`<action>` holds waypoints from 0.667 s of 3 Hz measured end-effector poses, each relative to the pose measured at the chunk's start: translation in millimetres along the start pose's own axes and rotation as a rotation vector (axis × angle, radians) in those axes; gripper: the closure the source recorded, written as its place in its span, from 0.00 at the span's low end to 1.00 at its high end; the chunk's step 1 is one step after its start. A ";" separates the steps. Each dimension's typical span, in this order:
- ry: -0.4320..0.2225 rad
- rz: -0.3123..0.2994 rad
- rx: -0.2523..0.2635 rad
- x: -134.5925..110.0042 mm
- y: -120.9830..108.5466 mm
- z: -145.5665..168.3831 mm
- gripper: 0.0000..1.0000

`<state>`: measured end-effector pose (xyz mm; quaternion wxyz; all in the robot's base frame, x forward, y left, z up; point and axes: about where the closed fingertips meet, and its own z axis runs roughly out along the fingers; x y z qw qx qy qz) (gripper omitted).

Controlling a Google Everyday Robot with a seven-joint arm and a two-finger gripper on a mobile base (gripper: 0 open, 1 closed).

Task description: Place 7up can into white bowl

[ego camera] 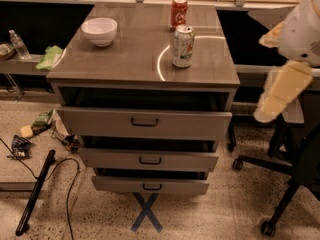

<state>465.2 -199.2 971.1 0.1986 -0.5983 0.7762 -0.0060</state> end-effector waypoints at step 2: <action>-0.450 0.199 0.057 -55.0 -92.4 62.9 0.00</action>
Offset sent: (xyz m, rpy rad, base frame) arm 0.1819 0.0454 -0.0134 0.6981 -0.2533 -0.1460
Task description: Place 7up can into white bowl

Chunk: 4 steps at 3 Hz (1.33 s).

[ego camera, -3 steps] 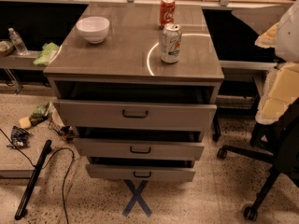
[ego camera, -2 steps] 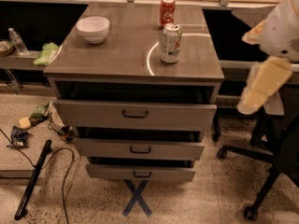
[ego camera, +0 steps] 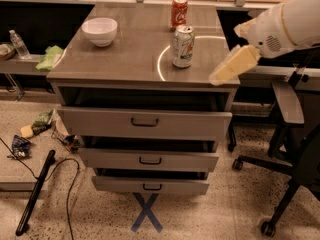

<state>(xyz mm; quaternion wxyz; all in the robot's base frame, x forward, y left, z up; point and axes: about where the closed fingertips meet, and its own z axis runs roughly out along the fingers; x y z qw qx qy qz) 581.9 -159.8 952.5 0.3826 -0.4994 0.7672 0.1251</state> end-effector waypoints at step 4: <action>-0.193 0.115 0.146 -20.2 -70.2 62.4 0.00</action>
Offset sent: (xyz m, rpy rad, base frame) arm 0.0456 0.0046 -0.0189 0.0951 -0.0530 -0.0821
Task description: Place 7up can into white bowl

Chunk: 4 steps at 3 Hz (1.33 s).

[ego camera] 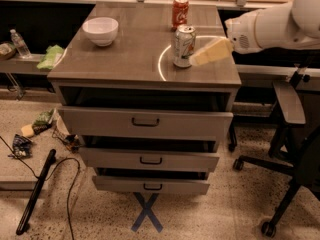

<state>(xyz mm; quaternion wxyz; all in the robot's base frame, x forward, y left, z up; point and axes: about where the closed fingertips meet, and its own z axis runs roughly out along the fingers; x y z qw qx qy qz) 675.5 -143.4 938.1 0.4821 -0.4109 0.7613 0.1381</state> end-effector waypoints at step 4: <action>-0.154 0.122 -0.212 -26.3 22.3 141.1 0.47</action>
Offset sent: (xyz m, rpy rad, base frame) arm 0.0822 0.0830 -0.0414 0.1860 0.0801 0.0831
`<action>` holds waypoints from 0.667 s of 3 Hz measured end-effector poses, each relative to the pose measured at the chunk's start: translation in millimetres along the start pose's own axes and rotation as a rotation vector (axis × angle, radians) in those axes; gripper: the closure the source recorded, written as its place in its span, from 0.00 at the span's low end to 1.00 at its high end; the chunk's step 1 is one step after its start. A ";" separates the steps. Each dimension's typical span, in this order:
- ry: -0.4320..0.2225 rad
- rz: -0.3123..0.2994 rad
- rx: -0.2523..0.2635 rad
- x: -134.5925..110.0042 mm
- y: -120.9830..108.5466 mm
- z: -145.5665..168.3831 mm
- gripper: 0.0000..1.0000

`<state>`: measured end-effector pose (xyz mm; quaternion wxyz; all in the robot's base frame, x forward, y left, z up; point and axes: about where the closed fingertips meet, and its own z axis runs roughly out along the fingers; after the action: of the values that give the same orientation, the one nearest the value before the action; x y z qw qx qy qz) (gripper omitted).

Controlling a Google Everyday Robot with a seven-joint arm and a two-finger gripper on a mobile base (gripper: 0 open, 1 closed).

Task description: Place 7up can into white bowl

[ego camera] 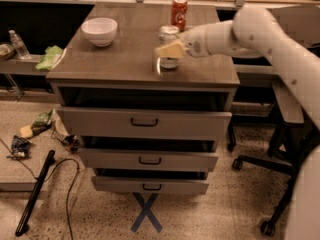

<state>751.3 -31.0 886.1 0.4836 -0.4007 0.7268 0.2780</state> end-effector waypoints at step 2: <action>-0.135 -0.128 -0.051 -94.9 15.2 30.8 0.93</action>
Offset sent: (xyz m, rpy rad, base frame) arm 0.0374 0.1083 0.1475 0.1166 -0.2541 0.1217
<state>773.2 31.2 962.6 0.5380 -0.4389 0.6581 0.2913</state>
